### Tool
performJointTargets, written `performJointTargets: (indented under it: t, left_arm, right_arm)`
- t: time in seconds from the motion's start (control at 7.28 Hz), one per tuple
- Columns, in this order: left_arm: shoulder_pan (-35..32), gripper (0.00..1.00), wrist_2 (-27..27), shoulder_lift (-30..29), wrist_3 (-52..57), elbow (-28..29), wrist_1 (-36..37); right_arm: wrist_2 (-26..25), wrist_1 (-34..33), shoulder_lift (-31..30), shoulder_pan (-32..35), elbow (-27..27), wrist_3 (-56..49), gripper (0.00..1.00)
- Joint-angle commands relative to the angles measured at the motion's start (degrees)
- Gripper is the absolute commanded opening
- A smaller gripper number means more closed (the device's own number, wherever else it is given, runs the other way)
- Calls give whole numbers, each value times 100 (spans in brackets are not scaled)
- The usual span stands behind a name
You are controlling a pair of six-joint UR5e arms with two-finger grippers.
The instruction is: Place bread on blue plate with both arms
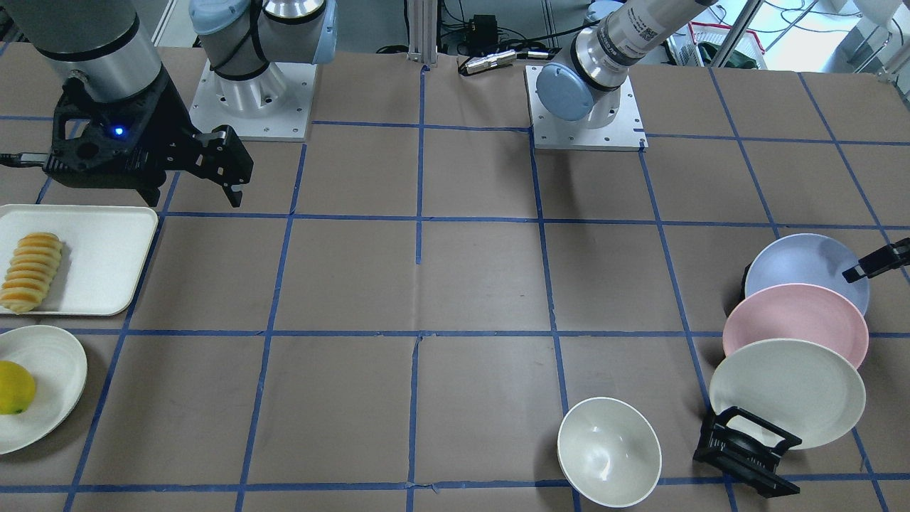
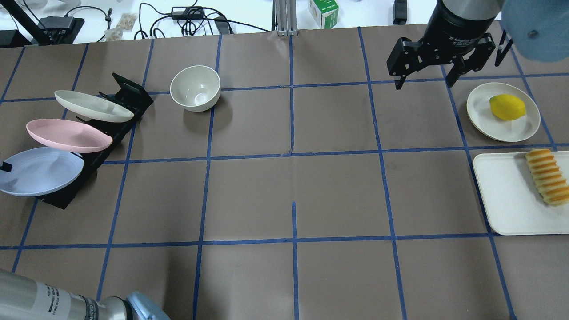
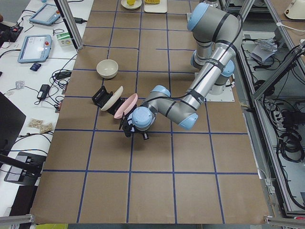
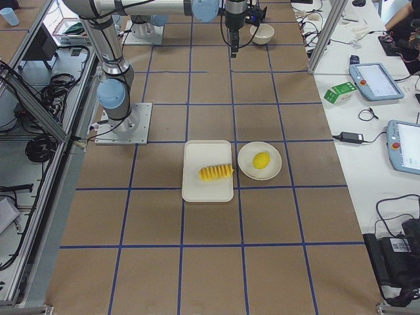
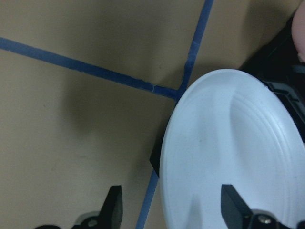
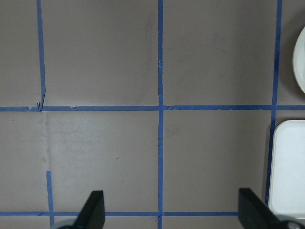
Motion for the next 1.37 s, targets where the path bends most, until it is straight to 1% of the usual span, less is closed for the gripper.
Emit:
performJointTargets:
  t: [0.0,0.14,0.27,0.41,0.96,1.1,1.24]
  left_arm:
    - [-8,11,129,1,4,12,-7]
    - [0,0,129,1,4,12,-24]
    - [0,0,182,9,4,21,-68]
    - [-8,0,434,27,-5,21,-77]
    - [-35,0,454,272,-5,47,-103]
    - [-26,0,507,351,-5,65,-295]
    - [-17,0,733,457,-5,161,-584]
  right_arm:
    - [-3,0,1,9,0,0,100]
    - [-3,0,1,0,0,0,100]
    - [-3,0,1,0,0,0,100]
    - [-3,9,1,0,0,0,100]
    - [-3,9,1,0,0,0,100]
    - [-3,9,1,0,0,0,100]
    - [-3,9,1,0,0,0,100]
